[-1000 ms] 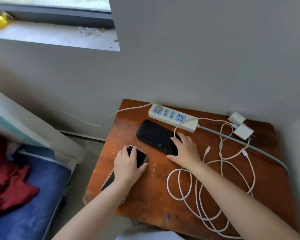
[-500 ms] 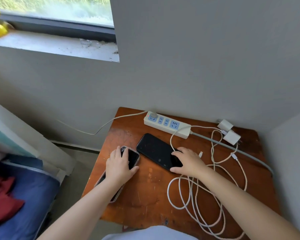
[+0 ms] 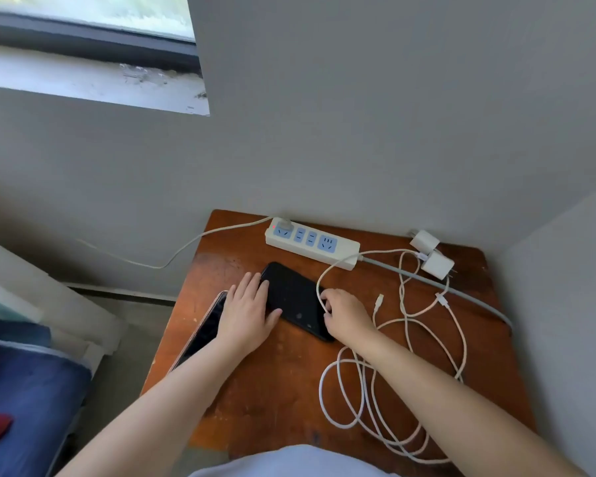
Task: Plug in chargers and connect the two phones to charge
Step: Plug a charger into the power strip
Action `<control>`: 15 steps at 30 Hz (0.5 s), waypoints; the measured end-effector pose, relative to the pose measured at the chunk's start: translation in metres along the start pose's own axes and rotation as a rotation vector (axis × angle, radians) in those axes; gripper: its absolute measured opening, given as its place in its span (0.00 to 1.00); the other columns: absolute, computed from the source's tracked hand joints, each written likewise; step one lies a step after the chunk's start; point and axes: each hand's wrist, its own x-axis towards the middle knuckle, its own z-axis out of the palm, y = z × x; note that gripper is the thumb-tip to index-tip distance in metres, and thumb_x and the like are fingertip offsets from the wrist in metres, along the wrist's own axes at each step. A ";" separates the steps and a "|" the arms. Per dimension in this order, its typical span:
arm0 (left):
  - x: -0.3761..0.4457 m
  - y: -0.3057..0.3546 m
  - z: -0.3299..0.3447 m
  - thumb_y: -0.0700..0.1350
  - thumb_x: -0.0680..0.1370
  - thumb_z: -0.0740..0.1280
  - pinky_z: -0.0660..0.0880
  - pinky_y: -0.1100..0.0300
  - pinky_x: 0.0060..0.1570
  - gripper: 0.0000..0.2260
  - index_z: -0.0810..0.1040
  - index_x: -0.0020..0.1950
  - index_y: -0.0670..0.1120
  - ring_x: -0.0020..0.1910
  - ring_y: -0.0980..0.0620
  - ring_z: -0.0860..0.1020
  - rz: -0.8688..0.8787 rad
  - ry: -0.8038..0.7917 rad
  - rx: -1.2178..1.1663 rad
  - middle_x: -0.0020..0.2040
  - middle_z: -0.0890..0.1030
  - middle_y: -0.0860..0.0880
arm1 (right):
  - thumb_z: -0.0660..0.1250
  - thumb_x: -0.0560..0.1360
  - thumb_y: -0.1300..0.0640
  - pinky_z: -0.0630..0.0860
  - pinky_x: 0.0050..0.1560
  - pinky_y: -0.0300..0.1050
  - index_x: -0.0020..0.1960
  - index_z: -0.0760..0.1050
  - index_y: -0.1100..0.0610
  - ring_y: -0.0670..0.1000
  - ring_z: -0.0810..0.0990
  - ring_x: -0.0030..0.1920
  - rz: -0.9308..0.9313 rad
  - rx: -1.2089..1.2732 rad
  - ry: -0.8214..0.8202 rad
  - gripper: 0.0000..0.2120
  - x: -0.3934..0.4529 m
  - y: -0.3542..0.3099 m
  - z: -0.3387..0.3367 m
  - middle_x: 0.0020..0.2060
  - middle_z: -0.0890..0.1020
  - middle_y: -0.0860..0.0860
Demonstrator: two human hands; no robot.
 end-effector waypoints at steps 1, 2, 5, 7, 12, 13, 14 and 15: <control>0.004 0.005 0.001 0.54 0.78 0.57 0.48 0.50 0.72 0.25 0.57 0.71 0.44 0.74 0.47 0.49 0.029 0.009 -0.019 0.75 0.56 0.45 | 0.63 0.72 0.66 0.70 0.42 0.38 0.52 0.75 0.57 0.50 0.75 0.43 -0.015 0.021 -0.041 0.11 -0.003 0.001 -0.001 0.44 0.78 0.53; 0.010 0.010 0.002 0.53 0.78 0.57 0.49 0.50 0.72 0.24 0.59 0.71 0.44 0.74 0.47 0.50 0.052 0.013 -0.033 0.75 0.57 0.45 | 0.63 0.71 0.67 0.68 0.39 0.38 0.45 0.77 0.55 0.49 0.73 0.39 -0.054 0.026 -0.097 0.10 -0.008 0.004 -0.002 0.39 0.77 0.52; 0.022 0.021 0.006 0.53 0.79 0.55 0.48 0.51 0.72 0.23 0.59 0.71 0.44 0.74 0.48 0.49 0.080 -0.028 -0.041 0.75 0.57 0.45 | 0.59 0.73 0.67 0.71 0.44 0.44 0.48 0.79 0.59 0.55 0.75 0.45 -0.215 -0.076 -0.260 0.11 -0.030 0.022 0.002 0.44 0.77 0.57; 0.027 0.023 0.009 0.55 0.79 0.53 0.46 0.50 0.72 0.24 0.56 0.72 0.44 0.74 0.48 0.48 0.106 -0.085 -0.009 0.75 0.55 0.45 | 0.57 0.75 0.66 0.69 0.47 0.46 0.60 0.74 0.57 0.56 0.72 0.51 -0.217 -0.187 -0.279 0.16 -0.047 0.036 0.004 0.48 0.74 0.55; 0.044 0.020 0.000 0.57 0.79 0.52 0.43 0.49 0.72 0.26 0.53 0.73 0.45 0.74 0.48 0.46 0.119 -0.049 0.048 0.76 0.52 0.45 | 0.59 0.76 0.61 0.69 0.58 0.43 0.59 0.75 0.58 0.54 0.74 0.57 -0.062 -0.040 -0.158 0.13 -0.041 0.053 -0.034 0.55 0.78 0.56; 0.047 0.020 -0.004 0.57 0.79 0.52 0.43 0.49 0.72 0.27 0.53 0.73 0.44 0.74 0.48 0.46 0.117 -0.027 0.048 0.76 0.52 0.45 | 0.59 0.76 0.62 0.69 0.57 0.43 0.57 0.76 0.59 0.54 0.75 0.56 -0.026 0.008 -0.075 0.12 -0.033 0.054 -0.045 0.54 0.79 0.57; 0.051 0.019 -0.006 0.57 0.79 0.52 0.42 0.49 0.72 0.27 0.53 0.73 0.44 0.74 0.48 0.46 0.121 -0.011 0.055 0.76 0.52 0.45 | 0.59 0.76 0.62 0.71 0.57 0.44 0.56 0.76 0.61 0.55 0.76 0.55 0.002 0.032 0.019 0.12 -0.024 0.053 -0.056 0.54 0.79 0.58; 0.054 0.018 -0.007 0.57 0.79 0.52 0.42 0.49 0.72 0.27 0.52 0.73 0.45 0.74 0.48 0.46 0.122 0.000 0.070 0.76 0.52 0.45 | 0.59 0.76 0.62 0.72 0.56 0.46 0.56 0.76 0.61 0.56 0.77 0.54 0.028 0.043 0.108 0.12 -0.013 0.053 -0.067 0.54 0.79 0.59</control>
